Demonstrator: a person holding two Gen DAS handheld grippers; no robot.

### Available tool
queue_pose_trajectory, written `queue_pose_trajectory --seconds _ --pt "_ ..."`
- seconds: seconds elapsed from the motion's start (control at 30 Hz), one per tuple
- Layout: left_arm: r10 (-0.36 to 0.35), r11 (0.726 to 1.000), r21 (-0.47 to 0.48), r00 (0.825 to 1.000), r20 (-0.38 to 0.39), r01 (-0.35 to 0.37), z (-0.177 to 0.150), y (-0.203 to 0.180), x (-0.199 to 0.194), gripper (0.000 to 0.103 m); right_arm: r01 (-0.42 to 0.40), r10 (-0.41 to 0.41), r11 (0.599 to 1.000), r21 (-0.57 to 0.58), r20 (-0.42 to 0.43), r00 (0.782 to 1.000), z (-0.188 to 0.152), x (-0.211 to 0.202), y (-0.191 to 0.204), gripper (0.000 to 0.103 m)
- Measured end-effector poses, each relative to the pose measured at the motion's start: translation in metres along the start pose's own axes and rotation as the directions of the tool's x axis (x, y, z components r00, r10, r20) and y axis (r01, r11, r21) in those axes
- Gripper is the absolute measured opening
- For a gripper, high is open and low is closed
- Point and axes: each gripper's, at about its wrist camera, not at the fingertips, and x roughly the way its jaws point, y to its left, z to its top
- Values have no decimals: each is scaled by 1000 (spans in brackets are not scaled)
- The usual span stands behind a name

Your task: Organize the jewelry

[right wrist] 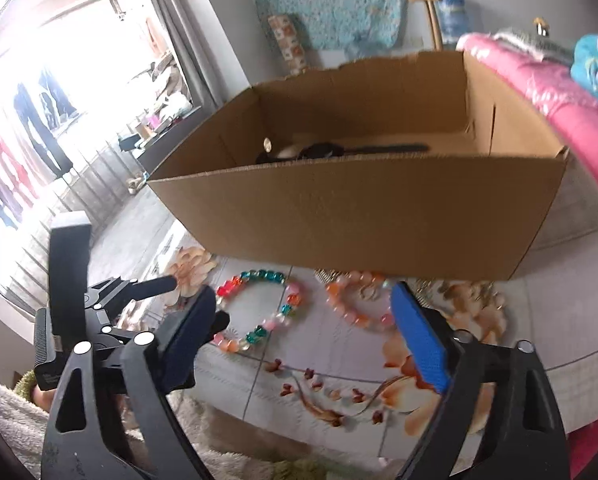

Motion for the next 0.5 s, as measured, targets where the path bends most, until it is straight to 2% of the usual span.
queue_pose_trajectory --seconds 0.1,0.27,0.4,0.5 --pt "-2 1000 11 1000 22 1 2 -1 -4 76 -30 32 999 30 -47 998 0 10 -1 64" --pt "-14 999 31 1000 16 14 5 -1 1 61 -46 50 998 39 -109 993 0 28 5 50" --pt "-28 998 47 1000 -5 28 9 -2 10 49 -49 53 998 30 -159 986 0 43 13 41" --pt "-16 996 83 1000 -1 16 12 -8 13 43 -27 28 1000 8 -180 983 1 51 18 39"
